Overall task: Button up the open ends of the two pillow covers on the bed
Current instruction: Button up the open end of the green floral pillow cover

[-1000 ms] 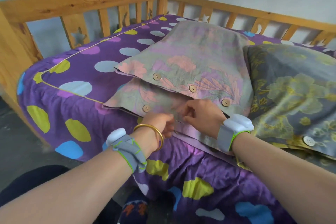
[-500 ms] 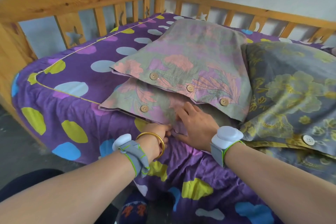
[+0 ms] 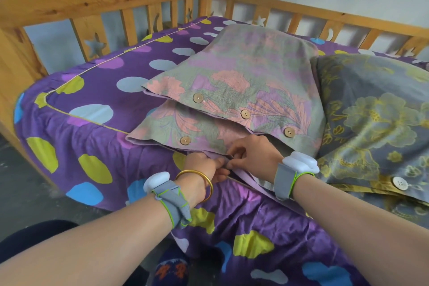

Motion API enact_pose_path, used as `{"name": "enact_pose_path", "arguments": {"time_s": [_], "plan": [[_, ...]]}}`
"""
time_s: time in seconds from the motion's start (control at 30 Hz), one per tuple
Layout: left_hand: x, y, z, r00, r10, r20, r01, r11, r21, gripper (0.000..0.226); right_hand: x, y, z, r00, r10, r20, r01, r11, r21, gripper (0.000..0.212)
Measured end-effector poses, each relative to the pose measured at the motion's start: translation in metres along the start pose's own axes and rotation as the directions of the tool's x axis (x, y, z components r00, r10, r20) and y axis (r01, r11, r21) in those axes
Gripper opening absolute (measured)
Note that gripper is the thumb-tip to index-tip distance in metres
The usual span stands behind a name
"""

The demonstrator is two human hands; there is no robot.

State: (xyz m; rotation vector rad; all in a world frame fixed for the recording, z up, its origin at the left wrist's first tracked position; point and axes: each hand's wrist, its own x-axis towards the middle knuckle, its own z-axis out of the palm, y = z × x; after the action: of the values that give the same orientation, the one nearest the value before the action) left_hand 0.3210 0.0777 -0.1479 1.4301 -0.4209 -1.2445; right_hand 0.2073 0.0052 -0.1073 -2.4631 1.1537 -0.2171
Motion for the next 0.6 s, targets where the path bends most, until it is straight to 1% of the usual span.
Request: {"name": "enact_pose_path", "arguments": {"time_s": [0.1,0.17,0.27,0.37,0.43,0.53,0.6], "plan": [[-0.0007,0.0003,0.0019,0.995,-0.088,0.05,0.094,0.987,-0.133,0.024,-0.0015,0.0019,0.0008,0.999,0.022,-0.044,-0.018,0.996,0.087,0.023],[-0.0027,0.0009,0.0041,0.99,-0.118,0.077,0.132,0.968,-0.215,0.019,-0.0028,0.003,0.0008,0.998,0.041,-0.054,-0.034,0.992,0.125,0.021],[-0.0025,0.0003,0.0054,0.99,-0.129,0.065,0.142,0.952,-0.271,0.013,-0.0035,0.0035,-0.002,0.998,0.068,-0.01,-0.066,0.986,0.152,0.02],[0.0012,-0.0025,0.0044,0.991,-0.126,0.054,0.136,0.957,-0.255,0.012,-0.0027,0.0023,-0.0056,0.998,0.06,0.021,-0.062,0.991,0.115,0.014],[0.0019,-0.0035,0.0037,0.991,-0.122,0.061,0.133,0.965,-0.224,0.014,-0.0019,0.0011,-0.0062,0.998,0.058,0.006,-0.058,0.993,0.102,0.01],[0.0001,-0.0033,0.0022,0.988,-0.115,0.099,0.13,0.978,-0.164,0.008,-0.0008,-0.0001,-0.0031,0.997,0.075,-0.027,-0.072,0.992,0.108,0.011],[-0.0001,-0.004,0.0014,0.989,-0.093,0.114,0.108,0.985,-0.134,0.009,-0.0021,0.0003,-0.0002,0.997,0.052,-0.058,-0.048,0.996,0.07,0.011]]}}
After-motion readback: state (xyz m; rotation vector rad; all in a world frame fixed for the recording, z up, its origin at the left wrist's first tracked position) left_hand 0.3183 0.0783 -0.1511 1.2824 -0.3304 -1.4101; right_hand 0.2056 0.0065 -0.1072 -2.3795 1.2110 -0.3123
